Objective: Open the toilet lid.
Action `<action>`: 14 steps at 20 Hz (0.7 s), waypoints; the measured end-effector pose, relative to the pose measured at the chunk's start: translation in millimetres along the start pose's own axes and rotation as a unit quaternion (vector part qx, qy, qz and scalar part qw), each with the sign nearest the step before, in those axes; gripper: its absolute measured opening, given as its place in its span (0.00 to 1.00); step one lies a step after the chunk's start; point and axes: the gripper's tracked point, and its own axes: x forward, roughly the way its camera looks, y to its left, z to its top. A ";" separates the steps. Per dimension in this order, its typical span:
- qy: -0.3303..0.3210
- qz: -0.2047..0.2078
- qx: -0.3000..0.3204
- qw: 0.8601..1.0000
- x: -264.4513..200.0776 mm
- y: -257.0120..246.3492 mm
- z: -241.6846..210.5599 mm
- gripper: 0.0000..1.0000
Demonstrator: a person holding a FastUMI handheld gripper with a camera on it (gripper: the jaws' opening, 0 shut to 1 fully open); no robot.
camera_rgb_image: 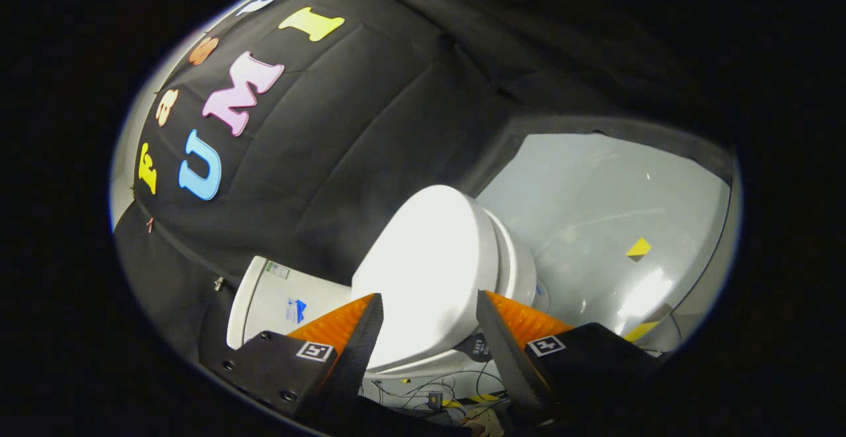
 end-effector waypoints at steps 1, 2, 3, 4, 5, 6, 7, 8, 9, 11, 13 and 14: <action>0.008 -0.007 0.010 1.000 4.8 -10.6 -6.0 0.90; 0.018 -0.016 0.019 1.000 10.9 -19.4 -15.5 0.89; 0.026 -0.018 0.028 0.999 16.7 -26.2 -23.7 0.84; 0.033 -0.020 0.038 0.999 18.2 -32.0 -30.2 0.84; 0.039 -0.022 0.048 0.998 21.1 -39.0 -37.1 0.79; 0.048 -0.023 0.056 0.997 23.2 -44.3 -44.5 0.77; 0.057 -0.025 0.064 0.996 25.6 -49.4 -52.9 0.77; 0.067 -0.025 0.072 0.995 29.4 -51.9 -61.0 0.76; 0.076 -0.028 0.077 0.994 31.3 -56.2 -70.8 0.65; 0.086 -0.017 0.092 0.992 32.8 -59.1 -81.0 0.62; 0.088 -0.003 0.106 0.990 39.6 -54.9 -86.0 0.62; 0.088 -0.006 0.112 0.990 45.4 -59.4 -88.7 0.62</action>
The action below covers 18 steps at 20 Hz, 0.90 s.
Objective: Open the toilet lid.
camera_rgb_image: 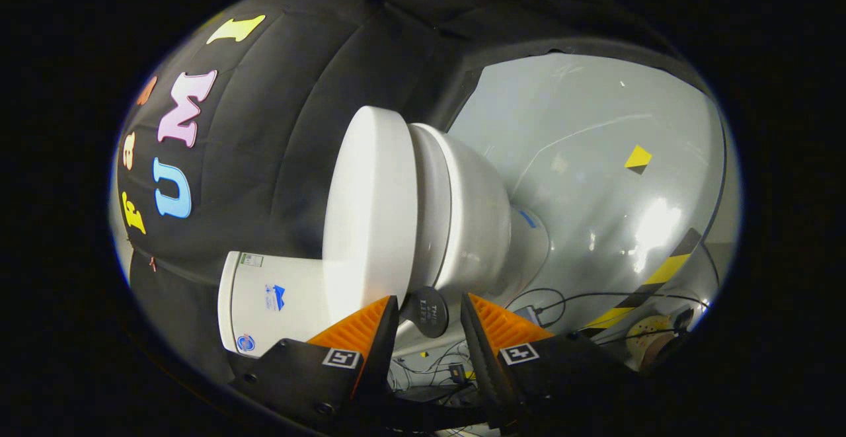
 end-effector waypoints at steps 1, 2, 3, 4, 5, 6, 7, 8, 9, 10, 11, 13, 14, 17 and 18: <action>0.002 -0.005 0.010 1.000 6.1 -5.3 -2.5 0.52; -0.001 0.006 0.028 1.000 3.1 -4.1 -1.5 0.43; -0.002 0.016 0.042 0.999 2.7 -1.3 -1.5 0.33; -0.002 0.024 0.044 0.999 4.9 0.8 -3.0 0.33; 0.002 0.027 0.041 0.999 7.7 1.9 -7.1 0.33; 0.011 0.028 0.034 0.999 9.5 3.0 -12.6 0.33; -0.005 0.036 0.039 0.999 46.1 8.0 -16.3 0.33; -0.003 0.044 0.054 0.998 13.2 4.7 0.2 0.28; -0.004 0.047 0.057 0.997 11.0 6.3 0.0 0.23; -0.002 0.049 0.055 0.997 10.7 7.0 -1.7 0.18; -0.003 0.056 0.053 0.997 7.6 8.9 -2.3 0.18; -0.007 0.057 0.055 0.997 -3.0 9.1 1.8 0.05; -0.009 0.056 0.051 0.997 1.4 10.0 1.1 0.05; -0.007 0.044 0.039 0.998 2.5 12.3 -0.3 0.05; -0.007 0.037 0.031 0.999 2.7 12.9 0.4 0.05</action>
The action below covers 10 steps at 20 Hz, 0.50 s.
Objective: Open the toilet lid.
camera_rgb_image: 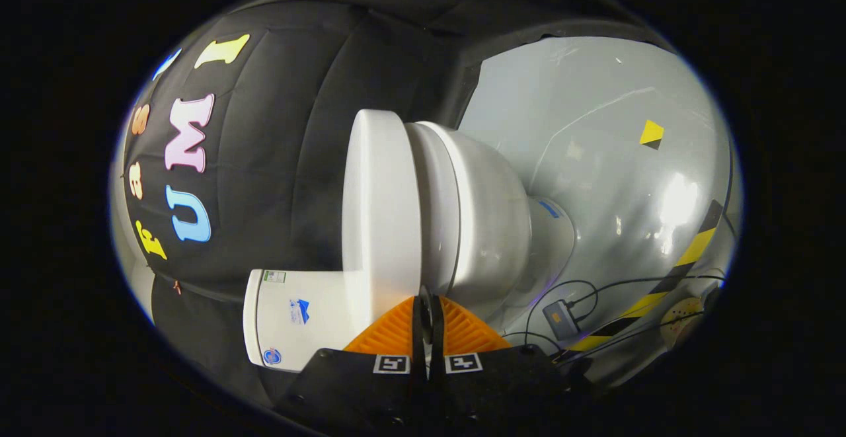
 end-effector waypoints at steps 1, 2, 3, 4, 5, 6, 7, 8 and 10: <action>0.001 -0.006 -0.008 1.000 -1.8 1.6 -1.6 0.05; -0.001 -0.009 -0.018 1.000 -3.0 4.9 -2.5 0.05; -0.002 -0.010 -0.028 1.000 -5.3 9.8 -3.7 0.05; -0.004 -0.012 -0.039 0.999 -7.5 15.2 -3.3 0.05; -0.008 -0.016 -0.053 0.998 -10.4 19.9 -4.0 0.05; -0.011 -0.021 -0.066 0.998 -12.5 25.8 -3.9 0.05; -0.016 -0.026 -0.079 0.996 -15.0 32.9 -4.9 0.05; -0.018 -0.031 -0.092 0.995 -17.2 40.2 -6.0 0.05; -0.021 -0.042 -0.122 0.991 -24.2 53.5 -7.4 0.05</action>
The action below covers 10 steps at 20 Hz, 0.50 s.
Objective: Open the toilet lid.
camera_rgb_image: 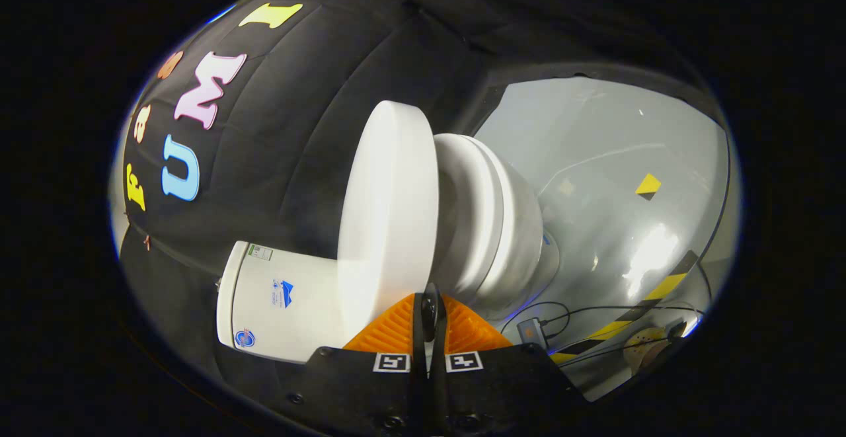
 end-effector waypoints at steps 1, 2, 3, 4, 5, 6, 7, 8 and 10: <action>-0.003 -0.005 -0.018 1.000 -3.6 8.2 0.9 0.05; -0.006 -0.009 -0.036 0.999 -8.4 15.6 1.9 0.05; -0.010 -0.012 -0.052 0.999 -13.1 23.6 3.4 0.05; -0.017 -0.013 -0.067 0.998 -18.4 32.1 5.6 0.05; -0.021 -0.012 -0.079 0.997 -22.3 40.7 7.5 0.05; -0.025 -0.013 -0.091 0.995 -25.8 50.5 7.9 0.05; -0.027 -0.014 -0.106 0.994 -30.1 60.9 6.2 0.05; -0.030 -0.016 -0.124 0.992 -33.5 70.1 5.9 0.05; -0.038 -0.021 -0.159 0.986 -40.4 89.5 3.7 0.05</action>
